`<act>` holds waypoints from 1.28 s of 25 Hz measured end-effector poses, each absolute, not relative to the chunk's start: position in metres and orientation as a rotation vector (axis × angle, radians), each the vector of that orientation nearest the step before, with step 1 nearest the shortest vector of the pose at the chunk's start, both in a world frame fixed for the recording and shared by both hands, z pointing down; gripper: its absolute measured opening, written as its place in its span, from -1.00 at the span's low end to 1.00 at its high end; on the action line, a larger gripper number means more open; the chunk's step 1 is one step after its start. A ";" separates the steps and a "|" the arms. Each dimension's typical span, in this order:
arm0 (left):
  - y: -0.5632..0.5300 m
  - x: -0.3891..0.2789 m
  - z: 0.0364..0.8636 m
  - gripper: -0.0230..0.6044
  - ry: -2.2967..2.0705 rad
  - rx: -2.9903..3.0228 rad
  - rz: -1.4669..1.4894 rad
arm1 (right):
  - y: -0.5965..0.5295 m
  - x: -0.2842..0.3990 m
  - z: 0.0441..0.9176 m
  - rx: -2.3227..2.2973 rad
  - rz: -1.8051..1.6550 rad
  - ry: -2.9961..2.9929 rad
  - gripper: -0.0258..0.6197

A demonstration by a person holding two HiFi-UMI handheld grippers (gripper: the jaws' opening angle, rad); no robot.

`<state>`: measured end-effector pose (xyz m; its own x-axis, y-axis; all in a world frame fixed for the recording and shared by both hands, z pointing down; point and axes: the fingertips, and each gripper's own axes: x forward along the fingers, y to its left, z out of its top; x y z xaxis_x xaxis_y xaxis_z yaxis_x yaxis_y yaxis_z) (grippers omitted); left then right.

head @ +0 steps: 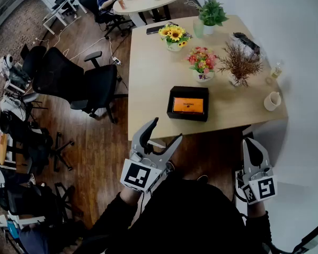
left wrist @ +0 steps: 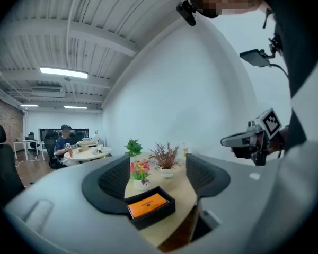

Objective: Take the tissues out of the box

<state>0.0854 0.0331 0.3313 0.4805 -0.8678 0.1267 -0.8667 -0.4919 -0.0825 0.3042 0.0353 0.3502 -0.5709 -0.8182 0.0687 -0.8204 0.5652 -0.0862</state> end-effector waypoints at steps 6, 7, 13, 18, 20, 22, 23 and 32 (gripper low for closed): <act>0.014 0.087 0.374 0.32 1.541 -2.754 -0.471 | 0.021 0.292 0.371 1.328 0.169 -2.752 -0.66; 0.008 0.084 0.385 0.36 1.527 -2.765 -0.531 | 0.019 0.289 0.376 1.311 0.182 -2.745 -0.59; -0.050 0.073 0.462 0.39 1.334 -2.849 -0.911 | -0.001 0.272 0.392 1.358 0.205 -2.685 -0.39; -0.107 0.080 0.528 0.39 1.120 -2.893 -1.219 | -0.014 0.265 0.387 1.422 0.189 -2.607 -0.38; -0.122 0.087 0.550 0.39 1.019 -2.903 -1.325 | -0.023 0.257 0.387 1.417 0.174 -2.582 -0.38; -0.133 0.094 0.567 0.39 0.928 -2.892 -1.406 | -0.035 0.244 0.391 1.380 0.149 -2.565 -0.38; -0.136 0.098 0.575 0.39 0.886 -2.879 -1.444 | -0.040 0.236 0.394 1.351 0.138 -2.559 -0.38; -0.152 0.117 0.608 0.36 0.740 -2.922 -1.647 | -0.081 0.163 0.455 1.113 0.232 -2.537 -0.38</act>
